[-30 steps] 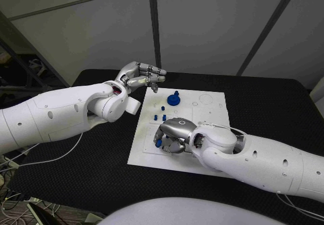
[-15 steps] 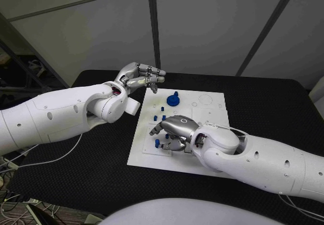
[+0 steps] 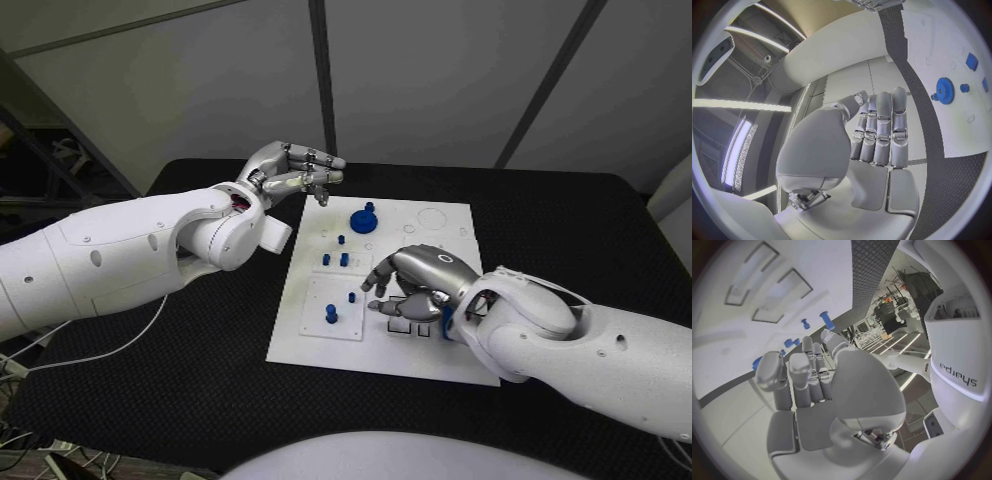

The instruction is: Assemble the parts on the task board

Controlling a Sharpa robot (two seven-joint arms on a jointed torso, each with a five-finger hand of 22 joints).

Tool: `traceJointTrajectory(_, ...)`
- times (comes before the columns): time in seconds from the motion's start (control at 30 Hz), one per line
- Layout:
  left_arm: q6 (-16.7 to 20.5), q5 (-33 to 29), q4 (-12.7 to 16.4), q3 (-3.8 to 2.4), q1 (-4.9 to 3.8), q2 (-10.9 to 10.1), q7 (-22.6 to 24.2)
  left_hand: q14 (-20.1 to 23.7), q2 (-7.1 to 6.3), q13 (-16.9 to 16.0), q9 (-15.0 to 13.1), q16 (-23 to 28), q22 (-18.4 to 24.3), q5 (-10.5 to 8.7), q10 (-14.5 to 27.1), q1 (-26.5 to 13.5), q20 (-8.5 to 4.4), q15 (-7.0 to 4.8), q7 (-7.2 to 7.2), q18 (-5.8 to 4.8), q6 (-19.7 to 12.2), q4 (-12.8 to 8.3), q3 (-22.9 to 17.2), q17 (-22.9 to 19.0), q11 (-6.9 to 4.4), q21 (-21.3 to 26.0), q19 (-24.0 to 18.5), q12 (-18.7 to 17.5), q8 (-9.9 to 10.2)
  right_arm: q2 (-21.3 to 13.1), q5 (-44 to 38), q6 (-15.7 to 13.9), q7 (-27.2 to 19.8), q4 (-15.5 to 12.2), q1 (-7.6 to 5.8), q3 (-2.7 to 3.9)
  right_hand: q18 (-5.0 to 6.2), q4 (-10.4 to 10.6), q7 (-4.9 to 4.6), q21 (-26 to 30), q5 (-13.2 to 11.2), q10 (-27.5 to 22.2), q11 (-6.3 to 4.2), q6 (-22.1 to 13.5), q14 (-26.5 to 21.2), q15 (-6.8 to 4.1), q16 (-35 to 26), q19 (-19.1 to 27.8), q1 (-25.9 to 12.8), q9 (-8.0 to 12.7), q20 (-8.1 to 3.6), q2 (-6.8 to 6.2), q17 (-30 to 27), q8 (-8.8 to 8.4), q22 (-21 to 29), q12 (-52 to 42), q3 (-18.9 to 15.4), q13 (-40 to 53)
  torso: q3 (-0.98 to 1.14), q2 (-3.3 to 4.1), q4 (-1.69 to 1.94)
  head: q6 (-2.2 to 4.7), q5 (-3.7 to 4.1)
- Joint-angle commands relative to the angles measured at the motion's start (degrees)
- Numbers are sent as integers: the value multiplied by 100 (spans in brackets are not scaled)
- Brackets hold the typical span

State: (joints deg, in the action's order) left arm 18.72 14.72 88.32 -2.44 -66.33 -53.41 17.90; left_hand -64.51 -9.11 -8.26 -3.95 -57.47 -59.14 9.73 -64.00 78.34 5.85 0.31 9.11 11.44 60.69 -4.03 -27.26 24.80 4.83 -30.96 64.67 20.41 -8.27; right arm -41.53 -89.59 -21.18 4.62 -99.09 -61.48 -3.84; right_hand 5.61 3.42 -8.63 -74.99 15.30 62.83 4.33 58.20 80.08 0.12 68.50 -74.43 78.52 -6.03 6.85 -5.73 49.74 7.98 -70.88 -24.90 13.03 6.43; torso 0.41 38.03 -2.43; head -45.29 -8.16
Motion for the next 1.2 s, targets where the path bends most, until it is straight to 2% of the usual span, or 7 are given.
traceJointTrajectory(0.03, -93, -15, 2, 0, -4, -4, 87, 13, 45, -9, 6, 15, 9, 4, 49, -10, 24, 22, -13, -105, -30, 5, 39, -6, 1, 27, -24, 37, -19, -390, 1146, -282, 196, -204, -34, 34, -154, 93, 78, -341, 12, 509, -125, 169, 252, -104, 313, -369, -116, -26, -96, -56, 523, 63, -408, -184, -35, 113, -5, -27, -39, 34, 89)
traceJointTrajectory(0.17, -109, -33, -4, 4, 16, -25, 109, 18, 41, -10, 5, 16, 9, 4, 52, -12, 26, 23, -14, -106, -29, 4, 43, -7, 1, 30, -29, 42, -22, -1065, 1505, -213, 546, -479, -50, 69, -327, 366, 264, -863, 446, 1209, -311, 365, 574, -284, 881, -907, -487, -122, -292, -244, 1506, 217, -1052, -1328, -398, 1167, -6, -52, -94, 86, 209)
traceJointTrajectory(0.3, -98, -112, -17, 6, 58, -27, 116, 24, 41, -13, 4, 16, 10, 4, 54, -15, 28, 25, -15, -107, -28, 5, 47, -7, 1, 33, -34, 50, -26, -1543, 1608, -198, 770, -695, -54, 78, -374, 584, 261, -1003, 564, 1137, -318, 243, 636, -308, 1128, -1030, -498, -254, -311, -179, 1954, 309, -1234, -3120, -707, 3429, -5, -83, -144, 110, 296)
traceJointTrajectory(0.53, -95, -155, -16, 7, 97, -18, 119, 26, 42, -14, 3, 16, 10, 5, 55, -13, 28, 24, -16, -107, -28, 3, 46, -7, 0, 35, -36, 53, -27, -2047, 1154, -47, 1265, -976, -50, 79, -441, 943, 309, -1198, 744, 1427, -336, 269, 708, -298, 1390, -1223, -579, -471, -321, -86, 2455, 526, -1498, -4439, -1135, 5295, -4, -118, -188, 101, 471)
traceJointTrajectory(0.77, -89, -162, -12, 7, 105, -31, 117, 26, 42, -14, 3, 16, 10, 5, 55, -13, 28, 24, -16, -107, -28, 3, 46, -7, 0, 35, -36, 53, -27, -2114, 643, 154, 1804, -1024, -35, 76, -483, 1169, 332, -1307, 764, 1539, -353, 227, 756, -312, 1551, -1337, -589, -659, -338, -108, 2777, 668, -1647, -4776, -1459, 5855, -7, -133, -216, 61, 516)
traceJointTrajectory(0.97, -96, -163, -1, 7, 107, -31, 116, 28, 44, -16, 3, 15, 10, 6, 58, -12, 29, 25, -16, -107, -30, 2, 47, -6, 0, 36, -38, 57, -29, -1971, 433, 279, 2153, -961, 4, 74, -485, 1319, 308, -1314, 681, 1484, -327, 99, 760, -289, 1582, -1343, -650, -757, -319, -129, 2847, 704, -1658, -4754, -1709, 5914, -17, -122, -194, 35, 559)
traceJointTrajectory(1.2, -103, -163, -7, 7, 107, -29, 112, 30, 45, -17, 3, 14, 10, 6, 60, -16, 30, 25, -15, -107, -31, 4, 49, -6, 1, 38, -40, 61, -30, -1745, 376, 288, 2287, -859, 48, 71, -492, 1323, 300, -1331, 675, 1479, -319, 53, 765, -282, 1598, -1362, -674, -791, -311, -94, 2886, 715, -1683, -4756, -1781, 5953, 1, -116, -219, 6, 537)
